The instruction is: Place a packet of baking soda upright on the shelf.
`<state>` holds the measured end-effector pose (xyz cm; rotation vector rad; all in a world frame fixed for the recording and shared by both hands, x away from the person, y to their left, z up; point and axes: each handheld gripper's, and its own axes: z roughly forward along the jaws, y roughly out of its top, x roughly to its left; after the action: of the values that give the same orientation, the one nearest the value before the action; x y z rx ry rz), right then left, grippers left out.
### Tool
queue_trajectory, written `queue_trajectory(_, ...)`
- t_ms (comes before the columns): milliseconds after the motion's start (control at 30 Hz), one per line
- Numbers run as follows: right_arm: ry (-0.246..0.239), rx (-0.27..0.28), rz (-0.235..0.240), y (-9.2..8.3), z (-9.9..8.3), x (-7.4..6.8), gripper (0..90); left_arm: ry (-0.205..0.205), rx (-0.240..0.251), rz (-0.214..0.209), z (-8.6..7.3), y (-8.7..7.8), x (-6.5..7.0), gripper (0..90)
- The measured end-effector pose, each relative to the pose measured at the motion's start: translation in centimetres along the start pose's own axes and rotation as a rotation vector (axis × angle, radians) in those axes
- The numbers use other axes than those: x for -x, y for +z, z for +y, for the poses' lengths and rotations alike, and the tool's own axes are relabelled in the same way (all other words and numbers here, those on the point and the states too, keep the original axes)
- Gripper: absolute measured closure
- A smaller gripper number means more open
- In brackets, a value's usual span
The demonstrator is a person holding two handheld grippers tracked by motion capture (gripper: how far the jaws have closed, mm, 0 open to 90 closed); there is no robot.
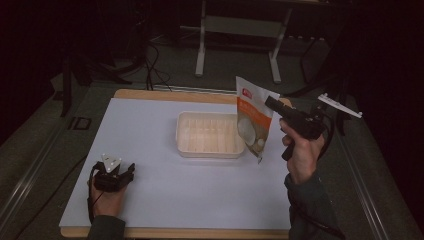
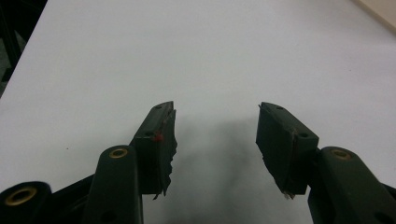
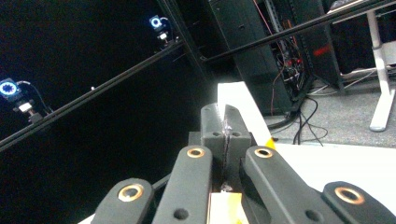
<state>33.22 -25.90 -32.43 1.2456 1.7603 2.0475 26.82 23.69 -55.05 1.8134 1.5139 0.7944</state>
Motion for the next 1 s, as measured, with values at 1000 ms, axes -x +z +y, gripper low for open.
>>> queue_trajectory(1000, 0.056, 0.045, -0.116, 6.3, -1.6, 2.4, 90.0, -0.009, 0.008, -0.011, 0.0, 0.0, -0.1, 46.8)
